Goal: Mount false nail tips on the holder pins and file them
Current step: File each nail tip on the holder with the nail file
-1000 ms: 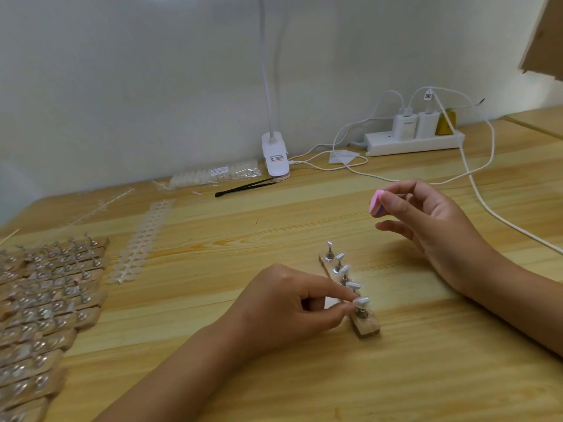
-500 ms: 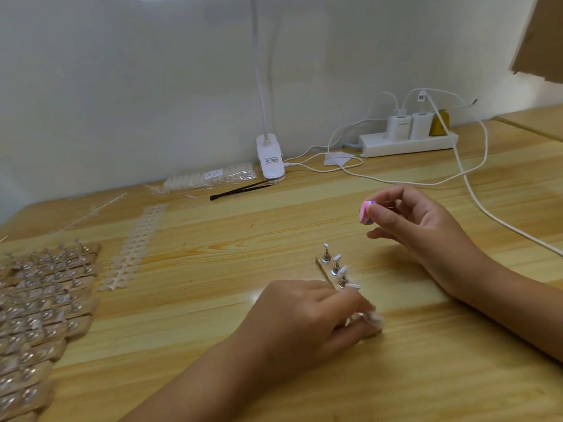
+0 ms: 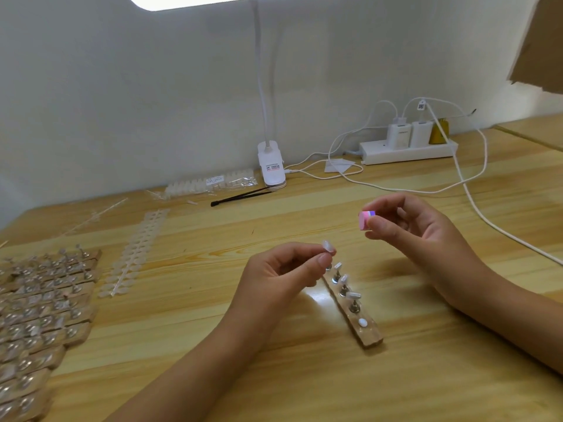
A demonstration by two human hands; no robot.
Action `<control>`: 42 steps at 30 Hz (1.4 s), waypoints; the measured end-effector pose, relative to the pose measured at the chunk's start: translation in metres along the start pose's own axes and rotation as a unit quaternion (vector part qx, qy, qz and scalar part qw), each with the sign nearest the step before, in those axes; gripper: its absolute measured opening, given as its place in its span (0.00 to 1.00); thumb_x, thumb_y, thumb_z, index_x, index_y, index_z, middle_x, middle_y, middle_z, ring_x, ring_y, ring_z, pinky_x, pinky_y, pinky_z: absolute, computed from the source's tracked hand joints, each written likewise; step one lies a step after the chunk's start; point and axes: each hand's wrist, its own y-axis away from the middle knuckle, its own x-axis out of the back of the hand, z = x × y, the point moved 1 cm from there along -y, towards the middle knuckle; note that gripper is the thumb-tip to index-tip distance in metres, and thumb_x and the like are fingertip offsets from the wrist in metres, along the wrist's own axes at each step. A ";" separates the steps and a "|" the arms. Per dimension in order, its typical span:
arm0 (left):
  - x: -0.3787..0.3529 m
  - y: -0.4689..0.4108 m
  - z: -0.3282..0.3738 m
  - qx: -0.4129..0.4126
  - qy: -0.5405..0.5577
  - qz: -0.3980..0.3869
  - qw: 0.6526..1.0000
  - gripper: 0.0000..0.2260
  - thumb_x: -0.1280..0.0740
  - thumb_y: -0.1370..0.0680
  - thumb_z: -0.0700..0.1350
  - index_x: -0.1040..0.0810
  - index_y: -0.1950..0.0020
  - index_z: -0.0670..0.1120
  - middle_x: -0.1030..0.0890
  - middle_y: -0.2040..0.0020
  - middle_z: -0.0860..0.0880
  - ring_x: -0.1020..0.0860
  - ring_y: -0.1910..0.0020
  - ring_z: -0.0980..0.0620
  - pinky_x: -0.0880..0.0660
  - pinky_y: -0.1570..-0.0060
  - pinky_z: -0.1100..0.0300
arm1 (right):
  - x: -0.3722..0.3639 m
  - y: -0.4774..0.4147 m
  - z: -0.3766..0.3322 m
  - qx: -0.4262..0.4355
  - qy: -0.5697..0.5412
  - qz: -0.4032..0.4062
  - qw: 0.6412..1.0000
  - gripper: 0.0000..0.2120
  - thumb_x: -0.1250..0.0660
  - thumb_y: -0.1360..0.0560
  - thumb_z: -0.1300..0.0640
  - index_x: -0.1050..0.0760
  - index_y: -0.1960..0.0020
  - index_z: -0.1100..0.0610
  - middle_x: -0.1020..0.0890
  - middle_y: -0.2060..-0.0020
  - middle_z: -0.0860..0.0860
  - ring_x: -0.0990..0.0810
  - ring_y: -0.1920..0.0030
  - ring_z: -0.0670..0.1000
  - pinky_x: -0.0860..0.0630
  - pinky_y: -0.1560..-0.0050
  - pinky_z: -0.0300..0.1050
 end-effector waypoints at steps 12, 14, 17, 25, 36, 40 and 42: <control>-0.001 -0.001 -0.006 -0.045 0.009 -0.025 0.999 0.06 0.27 0.31 0.52 0.16 0.55 0.54 0.16 0.62 0.50 0.18 0.61 0.55 0.23 0.58 0.65 | -0.015 0.014 0.001 0.190 0.098 -0.110 0.971 0.13 0.28 0.28 0.57 0.24 0.45 0.58 0.23 0.46 0.52 0.21 0.42 0.54 0.23 0.42 0.42; -0.002 -0.002 -0.007 -0.055 0.012 -0.028 0.998 0.02 0.28 0.28 0.48 0.17 0.56 0.53 0.16 0.63 0.50 0.18 0.63 0.55 0.23 0.60 0.65 | -0.015 0.014 0.001 0.172 0.075 -0.103 0.977 0.13 0.27 0.28 0.57 0.24 0.46 0.56 0.22 0.47 0.51 0.20 0.44 0.53 0.23 0.42 0.42; -0.003 -0.001 -0.008 -0.068 0.013 -0.030 0.997 0.01 0.30 0.26 0.43 0.19 0.55 0.48 0.16 0.65 0.50 0.18 0.64 0.55 0.23 0.62 0.64 | -0.015 0.016 0.001 0.195 0.079 -0.125 0.970 0.13 0.28 0.27 0.56 0.24 0.44 0.57 0.23 0.46 0.52 0.21 0.42 0.55 0.23 0.42 0.43; -0.004 0.002 -0.009 -0.087 -0.003 -0.038 0.995 0.01 0.31 0.23 0.45 0.22 0.54 0.49 0.15 0.62 0.47 0.17 0.62 0.53 0.22 0.60 0.63 | -0.018 0.016 0.002 0.184 0.063 -0.115 0.974 0.13 0.29 0.27 0.54 0.24 0.45 0.56 0.22 0.47 0.51 0.20 0.43 0.54 0.22 0.43 0.42; -0.005 0.004 -0.009 -0.139 -0.049 -0.035 0.988 0.05 0.34 0.22 0.44 0.21 0.47 0.49 0.17 0.61 0.52 0.18 0.61 0.57 0.24 0.58 0.66 | -0.018 0.017 0.002 0.207 0.085 -0.125 0.967 0.13 0.28 0.26 0.53 0.24 0.45 0.57 0.22 0.47 0.50 0.20 0.44 0.55 0.22 0.44 0.42; -0.006 0.003 -0.010 -0.140 -0.058 -0.044 0.987 0.05 0.34 0.21 0.41 0.21 0.48 0.49 0.17 0.62 0.52 0.19 0.61 0.56 0.24 0.58 0.65 | -0.013 0.012 0.003 0.151 0.036 -0.104 0.982 0.12 0.26 0.27 0.54 0.24 0.46 0.56 0.21 0.49 0.51 0.19 0.46 0.53 0.22 0.43 0.43; -0.006 0.003 -0.011 -0.137 -0.055 -0.041 0.988 0.06 0.35 0.22 0.41 0.21 0.48 0.49 0.17 0.62 0.52 0.19 0.61 0.57 0.24 0.58 0.66 | -0.014 0.014 0.001 0.174 0.043 -0.121 0.976 0.12 0.28 0.26 0.55 0.24 0.45 0.57 0.22 0.48 0.52 0.20 0.45 0.53 0.22 0.43 0.42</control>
